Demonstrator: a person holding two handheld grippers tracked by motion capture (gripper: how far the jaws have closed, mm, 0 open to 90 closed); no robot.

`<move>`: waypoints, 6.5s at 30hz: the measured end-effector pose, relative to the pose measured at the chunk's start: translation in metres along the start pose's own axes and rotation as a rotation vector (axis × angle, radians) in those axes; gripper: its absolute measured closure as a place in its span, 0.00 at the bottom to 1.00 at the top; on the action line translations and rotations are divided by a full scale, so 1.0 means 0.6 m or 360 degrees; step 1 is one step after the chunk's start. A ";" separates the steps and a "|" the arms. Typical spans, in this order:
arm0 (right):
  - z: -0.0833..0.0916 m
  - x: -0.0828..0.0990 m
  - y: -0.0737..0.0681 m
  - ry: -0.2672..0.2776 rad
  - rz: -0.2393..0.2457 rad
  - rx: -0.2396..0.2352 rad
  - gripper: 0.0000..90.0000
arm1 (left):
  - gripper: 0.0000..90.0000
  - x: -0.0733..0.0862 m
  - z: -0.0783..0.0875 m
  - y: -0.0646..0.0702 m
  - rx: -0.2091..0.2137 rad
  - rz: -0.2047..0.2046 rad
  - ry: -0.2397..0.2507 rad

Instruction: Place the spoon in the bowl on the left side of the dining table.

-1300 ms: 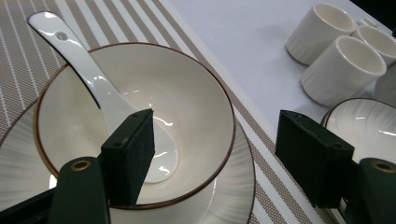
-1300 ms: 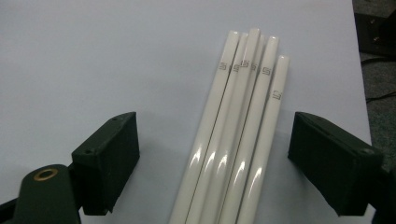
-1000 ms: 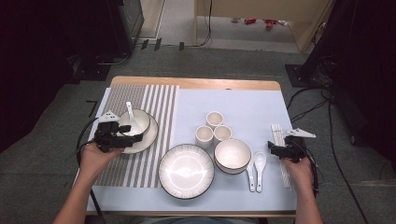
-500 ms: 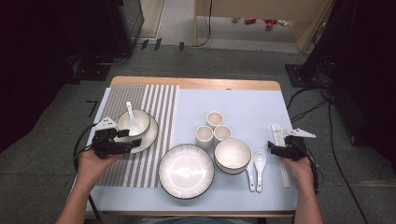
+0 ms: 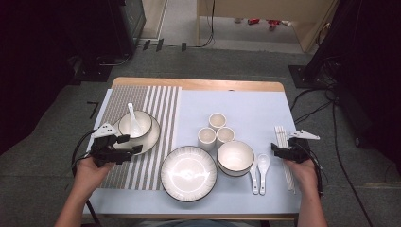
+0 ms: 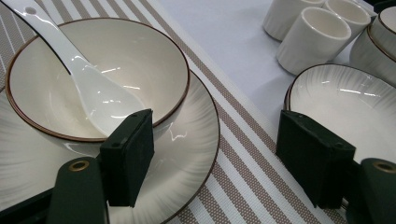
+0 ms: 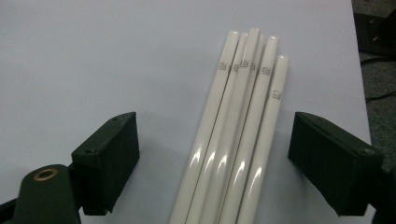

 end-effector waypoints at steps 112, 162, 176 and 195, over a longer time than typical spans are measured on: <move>0.000 0.000 0.000 0.0001 0.0004 0.0005 0.18 | 0.27 0.119 -0.080 0.035 0.0098 -0.0388 -0.0292; 0.006 -0.004 0.005 -0.0023 -0.0044 0.0026 0.28 | 0.20 0.132 -0.082 0.034 0.0072 -0.0400 -0.0199; 0.020 -0.012 0.008 0.0013 -0.0110 -0.0002 0.39 | 0.20 0.132 -0.082 0.034 0.0072 -0.0400 -0.0198; 0.045 -0.011 0.026 0.0046 -0.0215 -0.0024 0.63 | 0.20 0.132 -0.082 0.034 0.0071 -0.0405 -0.0202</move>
Point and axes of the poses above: each handheld gripper's, and its own axes: z roughly backward along the jaws, x roughly out of its underside, y roughly to its right, the point moved 5 cm from there along -z, roughly forward along the jaws, and after that the axes turned 7 degrees about x, right-handed, at the moved point
